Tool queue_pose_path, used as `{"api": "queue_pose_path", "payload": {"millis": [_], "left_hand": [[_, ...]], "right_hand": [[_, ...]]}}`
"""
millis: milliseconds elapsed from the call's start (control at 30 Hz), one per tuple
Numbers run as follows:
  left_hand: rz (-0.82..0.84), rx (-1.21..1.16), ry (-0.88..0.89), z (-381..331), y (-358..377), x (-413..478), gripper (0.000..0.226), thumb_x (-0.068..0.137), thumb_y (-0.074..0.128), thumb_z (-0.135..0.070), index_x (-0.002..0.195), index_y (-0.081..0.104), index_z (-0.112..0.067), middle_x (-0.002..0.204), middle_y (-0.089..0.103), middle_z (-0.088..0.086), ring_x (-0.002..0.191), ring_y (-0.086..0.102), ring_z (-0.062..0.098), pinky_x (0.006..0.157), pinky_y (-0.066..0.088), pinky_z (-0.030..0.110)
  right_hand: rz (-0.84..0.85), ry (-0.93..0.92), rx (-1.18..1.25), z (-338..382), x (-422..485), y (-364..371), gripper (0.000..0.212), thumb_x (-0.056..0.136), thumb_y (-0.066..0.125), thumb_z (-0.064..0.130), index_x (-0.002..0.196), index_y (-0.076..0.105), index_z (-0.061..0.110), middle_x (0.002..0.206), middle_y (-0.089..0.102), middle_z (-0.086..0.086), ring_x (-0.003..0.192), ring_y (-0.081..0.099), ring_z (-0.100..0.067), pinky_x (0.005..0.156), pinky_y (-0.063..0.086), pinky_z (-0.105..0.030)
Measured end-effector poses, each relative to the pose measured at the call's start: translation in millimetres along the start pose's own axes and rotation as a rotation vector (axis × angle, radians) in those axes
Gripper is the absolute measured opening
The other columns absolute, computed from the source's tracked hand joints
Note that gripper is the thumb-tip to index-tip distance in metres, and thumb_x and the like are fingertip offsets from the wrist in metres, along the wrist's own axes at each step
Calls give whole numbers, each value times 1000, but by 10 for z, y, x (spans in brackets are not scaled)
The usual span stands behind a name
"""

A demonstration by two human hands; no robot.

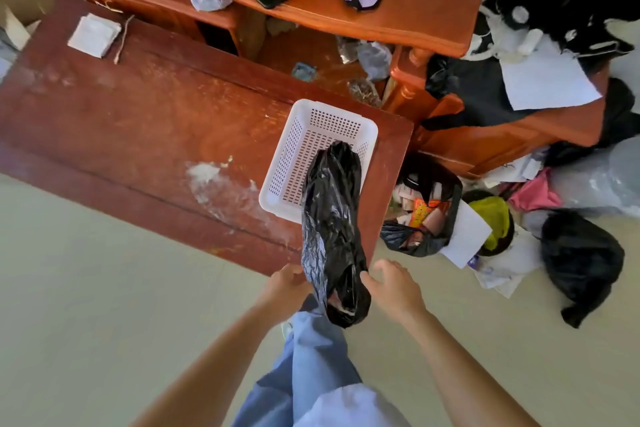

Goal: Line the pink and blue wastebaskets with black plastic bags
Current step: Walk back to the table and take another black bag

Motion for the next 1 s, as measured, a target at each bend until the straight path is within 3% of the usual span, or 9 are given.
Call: {"api": "queue_pose_path", "payload": {"millis": [133,233,367,533,633,733,833,900,1000], "left_hand": [[6,-270,-136,209,159,678,59,57,74,-37,110,57,-20,104,68,4,93,66,22,84,54,42],[-38,-563,-196,-97,123,603,52,76,74,-17,119,44,-21,102,61,-4,86,60,11,70,51,22],[28,-612,-212,-190,274,678,64,76,74,-10,132,45,-16,122,64,1,102,64,17,80,55,24],[-62,-514,-109,-335,50,573,11,81,57,1,83,68,-1,76,68,6,68,59,18,65,49,24],[-197,-615,-108,-360,-311,404,20,80,52,-9,78,61,9,70,57,10,69,50,18,67,37,30],[-246,-794,-132,-351,-776,129,12,75,48,-12,75,59,-7,73,56,11,70,52,20,69,35,33],[-212,-1061,-202,-128,-1152,-156,32,57,54,-20,86,63,-10,84,63,16,78,61,28,77,46,42],[-222,-1191,-237,70,-1332,-358,44,58,53,-22,99,62,-7,89,66,17,79,64,31,85,50,45],[-248,-1321,-220,433,-1525,-697,26,81,36,-16,88,58,-3,65,69,12,54,65,25,66,53,33]], "right_hand": [[156,127,321,83,638,9,62,81,56,53,130,52,14,130,58,-3,120,54,-25,97,43,-37],[179,221,576,189,958,-5,73,68,63,55,129,55,16,131,59,-2,118,55,-25,96,44,-38],[227,248,629,317,1093,51,43,78,68,33,106,66,1,110,68,-13,101,63,-28,81,45,-36],[218,151,739,533,918,-81,38,71,67,35,72,47,3,73,43,-16,68,46,-26,68,27,-32],[264,90,891,721,733,-338,49,74,69,40,85,55,-5,78,56,-16,78,58,-28,75,36,-34],[257,28,943,912,599,-528,25,86,62,39,106,62,23,118,60,9,111,54,-13,89,40,-29],[234,165,900,1091,535,-524,76,80,66,49,143,32,24,150,33,-1,135,36,-26,104,36,-44],[389,239,864,1304,397,-403,80,77,66,56,143,33,22,147,39,-3,131,41,-27,105,35,-48],[688,157,909,1812,121,-80,55,83,62,50,129,57,21,130,62,-2,119,56,-24,104,39,-48]]}}
Point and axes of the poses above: each hand's wrist, its own x-axis towards the middle knuckle, its own y-axis out of the palm, z = x × y, the point moved 2 cm from there along x, towards the middle knuckle
